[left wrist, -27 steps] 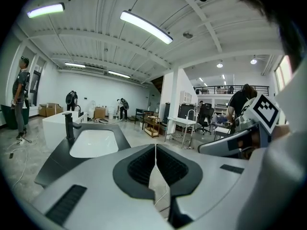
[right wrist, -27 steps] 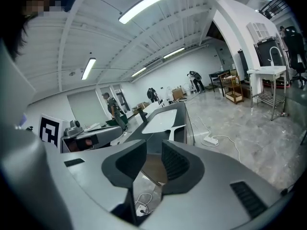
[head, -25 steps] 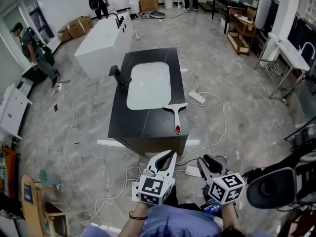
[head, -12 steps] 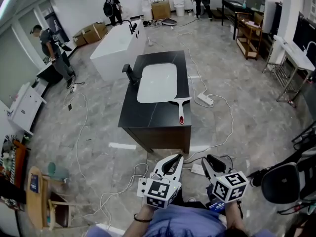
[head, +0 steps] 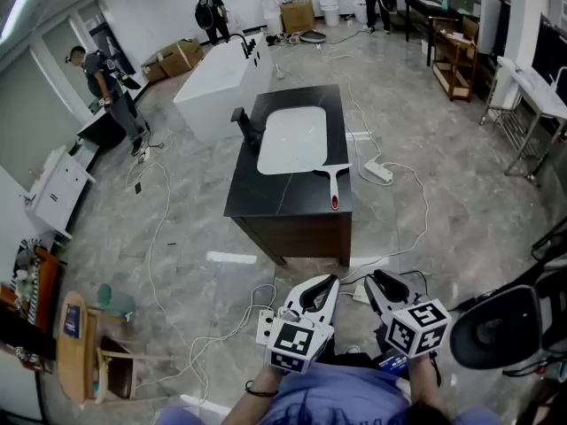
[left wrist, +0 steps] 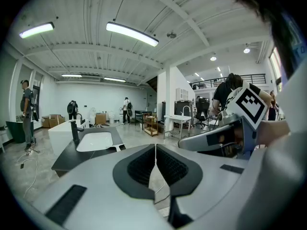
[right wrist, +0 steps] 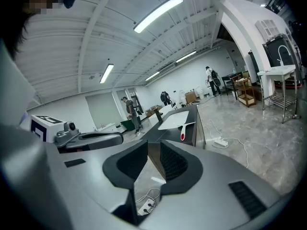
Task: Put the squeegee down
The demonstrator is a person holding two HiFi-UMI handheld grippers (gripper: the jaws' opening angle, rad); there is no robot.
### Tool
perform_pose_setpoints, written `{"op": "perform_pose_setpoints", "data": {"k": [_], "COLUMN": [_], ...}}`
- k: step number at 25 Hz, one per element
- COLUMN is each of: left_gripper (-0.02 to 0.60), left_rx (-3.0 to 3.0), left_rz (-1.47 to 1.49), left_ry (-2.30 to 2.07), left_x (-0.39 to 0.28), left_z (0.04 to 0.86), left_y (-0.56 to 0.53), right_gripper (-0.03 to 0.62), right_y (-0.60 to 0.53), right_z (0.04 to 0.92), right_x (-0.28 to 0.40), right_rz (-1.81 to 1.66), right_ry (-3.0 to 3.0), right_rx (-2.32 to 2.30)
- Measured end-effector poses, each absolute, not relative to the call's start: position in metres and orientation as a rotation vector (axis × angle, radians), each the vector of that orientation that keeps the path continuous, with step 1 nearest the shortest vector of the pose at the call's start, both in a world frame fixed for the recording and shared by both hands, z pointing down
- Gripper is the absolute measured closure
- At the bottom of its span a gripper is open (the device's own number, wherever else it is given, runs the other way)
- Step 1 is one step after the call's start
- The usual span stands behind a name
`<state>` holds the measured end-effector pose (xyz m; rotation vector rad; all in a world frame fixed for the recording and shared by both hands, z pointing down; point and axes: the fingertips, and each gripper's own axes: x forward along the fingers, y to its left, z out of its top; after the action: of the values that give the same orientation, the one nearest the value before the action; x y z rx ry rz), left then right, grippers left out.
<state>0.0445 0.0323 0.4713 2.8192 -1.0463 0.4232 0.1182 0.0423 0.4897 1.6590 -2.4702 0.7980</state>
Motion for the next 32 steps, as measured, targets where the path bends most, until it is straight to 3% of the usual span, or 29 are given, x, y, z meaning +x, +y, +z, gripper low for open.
{"op": "perform_pose_setpoints", "data": {"k": [13,32], "left_gripper": [0.563,0.563], "left_rx": [2.784,2.783], "left_rz": [0.428,0.344], "left_ry": [-1.091,-1.148], "left_x": [0.019,0.003], "left_z": [0.480,0.468], "left_y": [0.053,0.043], "right_gripper": [0.502,0.505], "right_y": [0.059,0.059], "right_z": [0.496,0.485], "right_x": [0.098,0.127], "right_rz": [0.764,0.720], "right_ry": [-2.468,-2.394], "right_rx": [1.600,1.741]}}
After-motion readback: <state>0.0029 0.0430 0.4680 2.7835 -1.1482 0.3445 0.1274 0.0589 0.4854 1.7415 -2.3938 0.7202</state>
